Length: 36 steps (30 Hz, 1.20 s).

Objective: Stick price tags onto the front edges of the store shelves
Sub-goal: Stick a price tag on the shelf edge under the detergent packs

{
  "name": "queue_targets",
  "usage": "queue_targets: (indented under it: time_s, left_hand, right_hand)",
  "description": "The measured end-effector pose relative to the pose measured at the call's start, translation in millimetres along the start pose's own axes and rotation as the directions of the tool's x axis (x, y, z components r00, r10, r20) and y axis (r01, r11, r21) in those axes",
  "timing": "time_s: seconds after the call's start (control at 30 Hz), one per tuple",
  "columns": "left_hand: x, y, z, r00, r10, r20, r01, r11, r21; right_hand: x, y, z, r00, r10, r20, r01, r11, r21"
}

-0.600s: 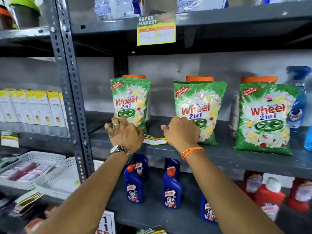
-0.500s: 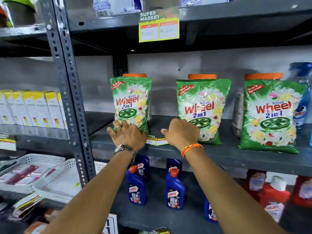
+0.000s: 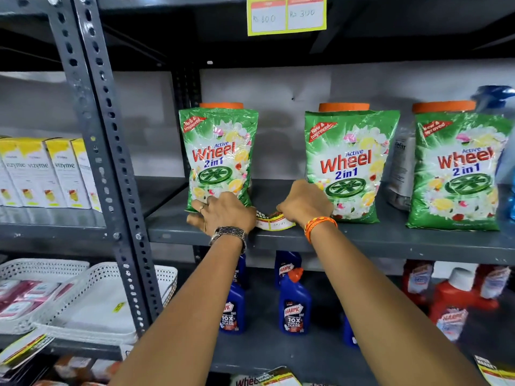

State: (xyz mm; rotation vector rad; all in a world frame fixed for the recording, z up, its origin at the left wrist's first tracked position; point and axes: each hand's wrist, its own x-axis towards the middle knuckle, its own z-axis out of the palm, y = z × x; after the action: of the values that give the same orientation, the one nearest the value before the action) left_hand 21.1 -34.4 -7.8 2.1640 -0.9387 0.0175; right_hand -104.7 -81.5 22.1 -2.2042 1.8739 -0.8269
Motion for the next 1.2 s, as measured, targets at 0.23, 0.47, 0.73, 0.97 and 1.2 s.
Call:
queue_targets:
  time_s: [0.23, 0.47, 0.73, 0.97, 1.2]
  left_hand:
    - [4, -4, -24, 0.999, -0.032, 0.04, 0.042, 0.957, -0.285]
    - [-8, -11, -44, 0.975, 0.152, 0.163, -0.001, 0.734, -0.679]
    - [-19, -23, -68, 0.906, 0.349, 0.238, -0.114, 0.744, -0.658]
    - [-22, -36, -71, 0.888, 0.405, 0.218, -0.194, 0.76, -0.62]
    - [-27, -54, -58, 0.882, 0.457, 0.116, -0.339, 0.785, -0.52]
  right_hand:
    - [3, 16, -13, 0.998, -0.064, 0.017, 0.053, 0.927, 0.372]
    - [-18, 30, -32, 0.962, -0.186, 0.201, -0.033, 0.651, 0.758]
    - [-35, 40, -41, 0.95, -0.254, 0.179, 0.018, 0.621, 0.783]
    - [-50, 46, -33, 0.961, -0.241, 0.133, 0.073, 0.69, 0.72]
    - [-85, 50, -21, 0.982, -0.163, -0.1, 0.19, 0.886, 0.424]
